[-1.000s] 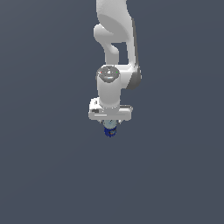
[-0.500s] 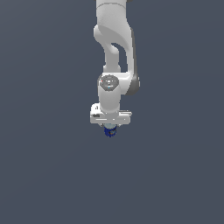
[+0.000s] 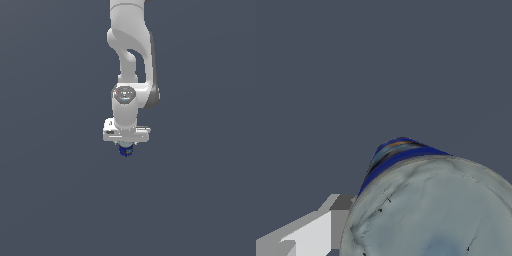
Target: Pick up the object and move it to a goal position.
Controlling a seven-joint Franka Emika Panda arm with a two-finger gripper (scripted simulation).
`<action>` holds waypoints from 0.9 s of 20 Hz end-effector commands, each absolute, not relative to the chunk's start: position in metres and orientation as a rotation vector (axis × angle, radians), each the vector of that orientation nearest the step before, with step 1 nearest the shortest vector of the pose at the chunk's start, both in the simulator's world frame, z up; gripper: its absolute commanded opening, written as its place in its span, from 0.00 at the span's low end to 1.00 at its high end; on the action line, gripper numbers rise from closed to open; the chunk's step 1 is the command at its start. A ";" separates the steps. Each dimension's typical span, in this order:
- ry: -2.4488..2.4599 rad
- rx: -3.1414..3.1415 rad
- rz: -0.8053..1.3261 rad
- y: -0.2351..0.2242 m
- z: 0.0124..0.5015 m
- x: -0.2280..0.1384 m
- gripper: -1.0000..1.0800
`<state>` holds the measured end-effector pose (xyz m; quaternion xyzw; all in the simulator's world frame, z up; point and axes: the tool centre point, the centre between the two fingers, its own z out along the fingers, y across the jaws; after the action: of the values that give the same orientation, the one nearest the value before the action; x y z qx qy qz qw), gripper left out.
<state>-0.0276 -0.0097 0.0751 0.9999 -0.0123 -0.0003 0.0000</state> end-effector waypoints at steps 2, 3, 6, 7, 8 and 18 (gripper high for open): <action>-0.039 3.141 0.000 -0.009 0.076 -0.028 0.00; -0.039 3.141 0.000 -0.009 0.076 -0.027 0.00; -0.039 3.141 0.000 -0.002 0.083 -0.026 0.00; -0.039 3.141 0.000 0.001 0.086 -0.025 0.00; -0.039 3.141 0.000 0.005 0.090 -0.024 0.00; -0.039 3.140 0.000 0.071 0.157 -0.008 0.00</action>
<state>-0.0121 0.0590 0.1421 0.9999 -0.0126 -0.0024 0.0006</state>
